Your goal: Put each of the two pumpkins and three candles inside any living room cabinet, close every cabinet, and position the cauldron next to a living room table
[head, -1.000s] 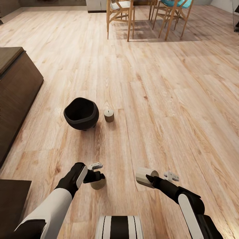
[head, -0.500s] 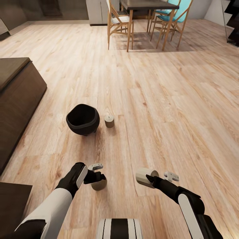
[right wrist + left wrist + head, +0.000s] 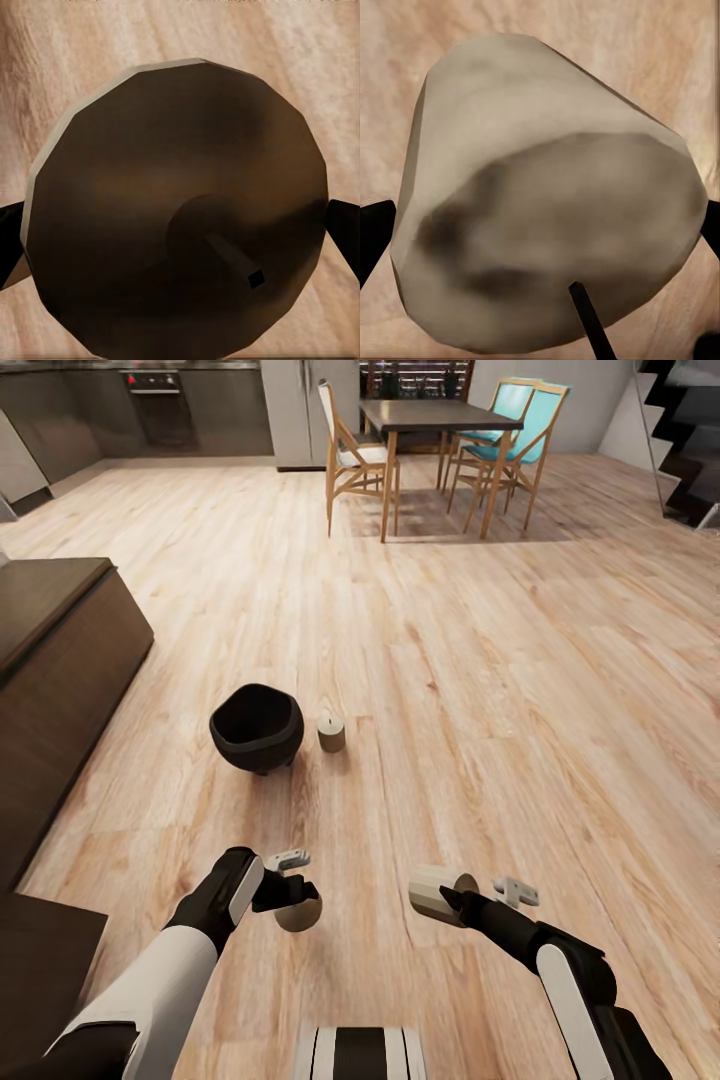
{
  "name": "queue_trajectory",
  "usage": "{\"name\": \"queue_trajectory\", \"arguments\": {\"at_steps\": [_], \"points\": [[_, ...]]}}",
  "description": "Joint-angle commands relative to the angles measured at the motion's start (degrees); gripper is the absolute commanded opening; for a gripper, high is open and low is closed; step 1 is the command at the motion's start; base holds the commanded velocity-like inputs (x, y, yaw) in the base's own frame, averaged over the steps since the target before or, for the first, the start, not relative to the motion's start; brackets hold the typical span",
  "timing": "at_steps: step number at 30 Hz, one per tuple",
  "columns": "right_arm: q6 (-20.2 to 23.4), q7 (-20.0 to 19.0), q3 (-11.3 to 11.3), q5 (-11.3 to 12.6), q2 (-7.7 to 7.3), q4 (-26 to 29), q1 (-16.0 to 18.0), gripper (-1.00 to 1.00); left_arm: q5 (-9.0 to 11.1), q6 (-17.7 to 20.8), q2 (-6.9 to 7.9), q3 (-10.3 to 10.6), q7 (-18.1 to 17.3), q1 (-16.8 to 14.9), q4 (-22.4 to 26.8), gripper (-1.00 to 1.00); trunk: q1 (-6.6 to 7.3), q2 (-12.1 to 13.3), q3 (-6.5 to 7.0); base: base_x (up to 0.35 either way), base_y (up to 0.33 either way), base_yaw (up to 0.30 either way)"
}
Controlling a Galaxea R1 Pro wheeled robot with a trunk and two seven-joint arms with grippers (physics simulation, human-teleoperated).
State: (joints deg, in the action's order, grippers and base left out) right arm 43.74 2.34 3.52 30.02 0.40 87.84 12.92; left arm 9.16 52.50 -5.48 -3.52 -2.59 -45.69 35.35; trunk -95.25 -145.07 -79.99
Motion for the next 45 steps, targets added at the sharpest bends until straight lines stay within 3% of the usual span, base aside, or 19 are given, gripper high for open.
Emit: {"name": "queue_trajectory", "arguments": {"at_steps": [1, 17, 38, 45], "points": [[0.28, 0.26, 0.12, 0.58, 0.04, 0.07, 0.03, -1.0, -0.31, 0.3, -0.06, -0.35, -0.31, -0.01, 0.06, -1.0, 0.04, 0.0, 0.19, -0.113, 0.0, 0.0], [0.56, 0.39, 1.55, 0.72, 0.13, 0.22, 0.01, -1.0, -0.24, 0.41, -0.14, -0.35, -0.24, -0.01, 0.07, -1.0, 0.46, 0.21, 3.73, -0.047, 0.0, 0.017], [0.56, 0.48, 1.58, 0.66, 0.13, 0.22, 0.05, -1.0, -0.4, 0.43, -0.35, -0.3, -0.24, -0.01, 2.52, -1.0, 1.0, 0.5, 8.38, -0.097, 0.0, 0.266], [0.46, 0.48, 1.58, 0.73, 0.13, 0.19, 0.05, -1.0, -0.46, 0.47, -0.63, 0.34, -0.25, -0.01, 2.53, -1.0, 1.18, 0.59, 9.94, -0.167, 0.0, 0.08]]}}
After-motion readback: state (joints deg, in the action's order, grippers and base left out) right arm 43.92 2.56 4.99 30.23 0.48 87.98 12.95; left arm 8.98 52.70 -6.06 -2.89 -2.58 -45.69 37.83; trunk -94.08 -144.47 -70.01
